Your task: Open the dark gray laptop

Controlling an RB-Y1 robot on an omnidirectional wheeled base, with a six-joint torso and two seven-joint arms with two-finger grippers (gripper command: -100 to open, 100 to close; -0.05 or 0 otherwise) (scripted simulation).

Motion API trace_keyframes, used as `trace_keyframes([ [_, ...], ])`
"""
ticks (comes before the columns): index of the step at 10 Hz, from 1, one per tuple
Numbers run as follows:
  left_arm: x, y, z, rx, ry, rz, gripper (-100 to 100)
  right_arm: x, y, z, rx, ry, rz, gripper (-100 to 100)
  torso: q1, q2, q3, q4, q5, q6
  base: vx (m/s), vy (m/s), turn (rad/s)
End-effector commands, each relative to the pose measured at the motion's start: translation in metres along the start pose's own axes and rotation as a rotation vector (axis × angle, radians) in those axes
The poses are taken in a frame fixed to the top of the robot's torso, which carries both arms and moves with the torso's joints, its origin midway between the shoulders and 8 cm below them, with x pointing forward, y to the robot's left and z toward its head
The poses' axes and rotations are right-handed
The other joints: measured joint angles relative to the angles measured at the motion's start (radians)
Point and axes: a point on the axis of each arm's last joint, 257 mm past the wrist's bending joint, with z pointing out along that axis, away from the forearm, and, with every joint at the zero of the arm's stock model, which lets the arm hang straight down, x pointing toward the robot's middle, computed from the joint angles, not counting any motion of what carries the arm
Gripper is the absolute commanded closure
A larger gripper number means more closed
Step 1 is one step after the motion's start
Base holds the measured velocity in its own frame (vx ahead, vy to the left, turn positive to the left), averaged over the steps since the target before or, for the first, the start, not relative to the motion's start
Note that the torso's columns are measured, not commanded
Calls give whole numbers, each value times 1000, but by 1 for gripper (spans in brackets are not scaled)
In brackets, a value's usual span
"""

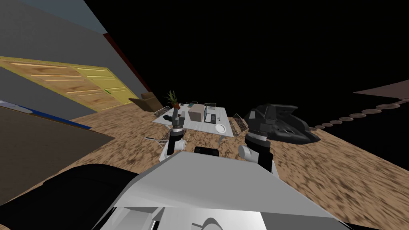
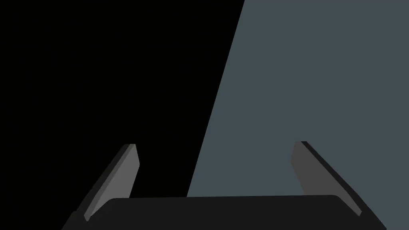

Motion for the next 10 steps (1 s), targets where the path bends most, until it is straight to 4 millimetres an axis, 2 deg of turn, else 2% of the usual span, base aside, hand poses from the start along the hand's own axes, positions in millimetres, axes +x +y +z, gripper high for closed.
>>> trace_keyframes([
  [1,0,0,0,0,0,0,0,0,0,0,0,0,0,0,0,40,-82,41,0,0,0,0,0],
  [9,0,0,0,0,0,0,0,0,0,0,0,0,0,0,0,618,-1234,617,0,0,0,0,0],
  [10,1,5,0,-20,37,25,-100,0,0,0,0,0,0,0,0,691,-1382,691,0,0,7,-5,-80],
])
